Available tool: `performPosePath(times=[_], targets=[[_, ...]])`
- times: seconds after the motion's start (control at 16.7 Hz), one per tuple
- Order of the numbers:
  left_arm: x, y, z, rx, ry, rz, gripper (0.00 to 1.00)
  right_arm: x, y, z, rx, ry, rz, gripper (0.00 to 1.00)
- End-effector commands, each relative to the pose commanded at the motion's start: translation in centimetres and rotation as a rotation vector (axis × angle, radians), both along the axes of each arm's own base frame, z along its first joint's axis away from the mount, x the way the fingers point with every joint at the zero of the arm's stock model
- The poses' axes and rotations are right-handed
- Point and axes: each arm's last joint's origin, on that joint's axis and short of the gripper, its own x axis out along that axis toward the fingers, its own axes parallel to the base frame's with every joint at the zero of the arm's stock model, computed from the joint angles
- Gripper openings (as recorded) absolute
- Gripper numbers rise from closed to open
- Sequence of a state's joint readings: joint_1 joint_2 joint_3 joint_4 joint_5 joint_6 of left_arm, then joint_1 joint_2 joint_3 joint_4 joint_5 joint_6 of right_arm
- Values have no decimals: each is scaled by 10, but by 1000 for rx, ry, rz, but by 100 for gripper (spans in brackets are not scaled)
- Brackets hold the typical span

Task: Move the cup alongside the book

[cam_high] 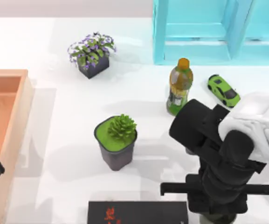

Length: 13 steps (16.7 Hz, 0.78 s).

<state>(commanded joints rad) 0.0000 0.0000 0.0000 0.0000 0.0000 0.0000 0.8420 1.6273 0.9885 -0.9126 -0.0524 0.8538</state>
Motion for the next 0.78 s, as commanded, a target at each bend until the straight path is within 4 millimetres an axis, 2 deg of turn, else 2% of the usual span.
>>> performPosePath(times=[0.42, 0.78], targets=[[0, 0, 0, 0, 0, 0, 100, 0, 0, 0, 0, 0, 0, 98], [0, 0, 0, 0, 0, 0, 100, 0, 0, 0, 0, 0, 0, 100]])
